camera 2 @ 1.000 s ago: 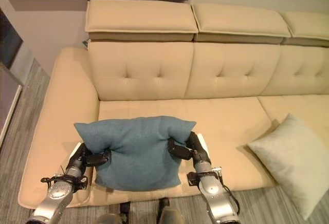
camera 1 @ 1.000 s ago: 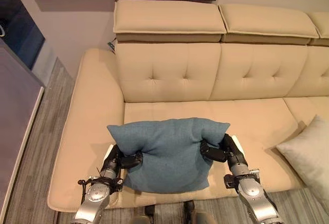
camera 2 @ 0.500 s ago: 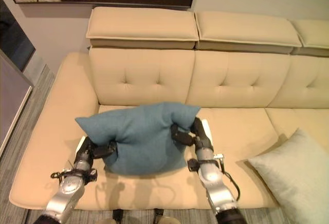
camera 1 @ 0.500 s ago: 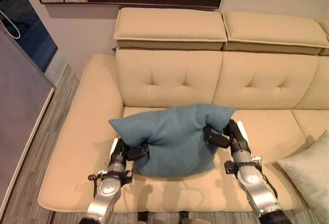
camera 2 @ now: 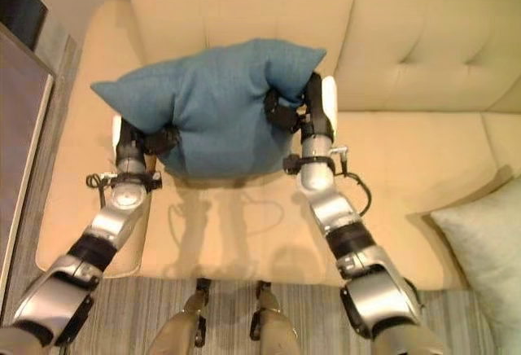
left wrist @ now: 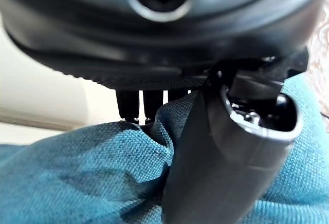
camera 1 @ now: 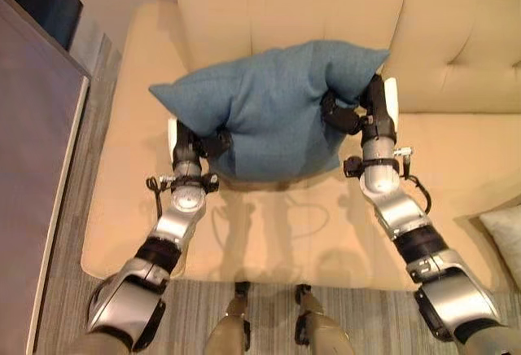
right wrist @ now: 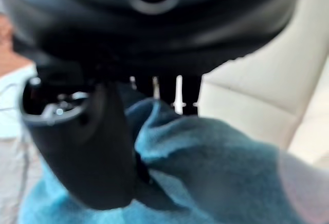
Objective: Pick up all the scattered cushions and arrange them neatly on the sofa.
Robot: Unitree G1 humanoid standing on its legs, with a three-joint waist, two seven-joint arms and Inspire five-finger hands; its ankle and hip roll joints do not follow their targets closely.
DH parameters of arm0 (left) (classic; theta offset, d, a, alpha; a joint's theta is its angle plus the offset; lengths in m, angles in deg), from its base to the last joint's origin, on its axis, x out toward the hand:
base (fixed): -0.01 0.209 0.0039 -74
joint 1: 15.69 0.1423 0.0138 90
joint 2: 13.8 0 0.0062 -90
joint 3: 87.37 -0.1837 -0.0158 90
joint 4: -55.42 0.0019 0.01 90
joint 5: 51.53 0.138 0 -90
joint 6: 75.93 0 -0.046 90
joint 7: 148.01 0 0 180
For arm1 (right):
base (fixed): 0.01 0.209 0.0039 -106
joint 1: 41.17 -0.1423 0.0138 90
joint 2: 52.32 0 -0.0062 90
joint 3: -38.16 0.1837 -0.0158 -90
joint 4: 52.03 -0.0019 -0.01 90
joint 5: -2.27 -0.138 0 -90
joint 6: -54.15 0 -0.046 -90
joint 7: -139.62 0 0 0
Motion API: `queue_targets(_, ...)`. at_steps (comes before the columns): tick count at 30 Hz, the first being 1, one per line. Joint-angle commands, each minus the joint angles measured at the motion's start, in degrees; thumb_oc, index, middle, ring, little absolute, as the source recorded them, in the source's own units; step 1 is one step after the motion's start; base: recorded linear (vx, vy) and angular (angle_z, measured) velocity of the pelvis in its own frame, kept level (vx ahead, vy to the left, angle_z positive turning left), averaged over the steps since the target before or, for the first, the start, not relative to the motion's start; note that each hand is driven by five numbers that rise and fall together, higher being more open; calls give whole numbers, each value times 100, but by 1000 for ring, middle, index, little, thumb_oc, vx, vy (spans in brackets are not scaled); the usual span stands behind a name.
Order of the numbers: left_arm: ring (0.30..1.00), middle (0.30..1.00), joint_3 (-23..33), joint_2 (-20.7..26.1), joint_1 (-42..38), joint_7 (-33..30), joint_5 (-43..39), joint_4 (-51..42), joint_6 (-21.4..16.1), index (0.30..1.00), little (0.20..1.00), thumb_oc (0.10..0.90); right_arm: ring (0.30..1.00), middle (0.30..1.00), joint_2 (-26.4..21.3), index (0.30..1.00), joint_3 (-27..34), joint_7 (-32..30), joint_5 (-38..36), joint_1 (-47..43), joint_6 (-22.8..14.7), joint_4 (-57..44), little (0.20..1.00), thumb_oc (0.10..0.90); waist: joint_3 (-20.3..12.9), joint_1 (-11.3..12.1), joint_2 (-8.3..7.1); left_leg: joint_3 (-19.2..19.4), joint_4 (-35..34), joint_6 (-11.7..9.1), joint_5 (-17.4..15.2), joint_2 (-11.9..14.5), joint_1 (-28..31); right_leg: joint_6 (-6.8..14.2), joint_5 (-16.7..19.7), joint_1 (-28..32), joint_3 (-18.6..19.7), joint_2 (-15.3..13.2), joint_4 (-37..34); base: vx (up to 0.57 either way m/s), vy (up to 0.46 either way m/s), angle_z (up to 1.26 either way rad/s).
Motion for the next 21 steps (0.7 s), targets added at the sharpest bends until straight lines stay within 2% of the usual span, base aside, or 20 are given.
queue_targets(1,300,300,-464,-30,-1312,78,208,-339,-1061,300,300,400,300,300,276,300,-301,-200,141,-1048,-786,-699,300,400,-228,-117,-154,309,4,-89,-404,-152,133,505,-1031,64,193,-159,845,2,44,-3)
queue_targets(5,300,300,-551,53,-1501,163,208,-71,-1017,300,300,400,300,300,259,300,-364,-261,255,-1138,-764,-578,300,400,-160,-171,-103,335,4,-94,-363,-153,-74,519,-1007,-236,246,-182,962,-13,57,-4)
queue_targets(6,900,900,-567,98,-1531,174,250,129,-940,900,900,800,745,745,266,745,-358,-303,339,-1124,-733,-575,745,696,-121,-194,-97,349,4,-96,-346,-160,-190,532,-971,-378,273,-190,987,-27,55,-12)
queue_targets(7,900,900,-516,139,-1483,163,281,161,-922,900,900,800,900,900,230,900,-341,-347,393,-1102,-719,-573,900,800,-99,-200,-96,352,4,-102,-339,-164,-233,534,-955,-424,271,-194,980,-14,37,-10)
queue_targets(11,900,900,-278,373,-1284,155,328,359,-854,900,900,800,900,900,62,900,-238,-429,542,-1040,-669,-619,900,800,-120,-206,-92,357,4,-110,-351,-187,-252,535,-922,-426,280,-200,909,12,11,-5)
queue_targets(16,900,900,455,1011,-846,103,282,791,-702,900,900,800,900,900,-572,900,235,-618,707,-921,-512,-642,900,800,-199,-167,-74,352,4,-129,-387,-221,-201,523,-910,-297,251,-194,780,21,-2,0)
queue_targets(17,900,900,457,1011,-844,105,281,790,-702,900,900,800,900,900,-572,900,234,-618,707,-919,-510,-645,900,800,-198,-169,-72,350,4,-129,-388,-221,-199,523,-910,-292,249,-194,777,35,-20,3)
queue_targets(18,900,900,764,1074,-591,53,134,722,-728,900,900,800,900,900,-714,900,397,-712,748,-854,-396,-580,900,800,-243,-145,-87,351,4,-133,-404,-222,-158,514,-920,-209,229,-188,734,37,-17,6)
queue_targets(21,900,900,1142,1106,-148,71,-16,466,-738,900,900,800,900,900,-856,900,742,-816,780,-641,-196,-592,900,800,-313,-100,-103,327,4,-133,-434,-223,-82,499,-943,-68,203,-173,670,43,-17,5)
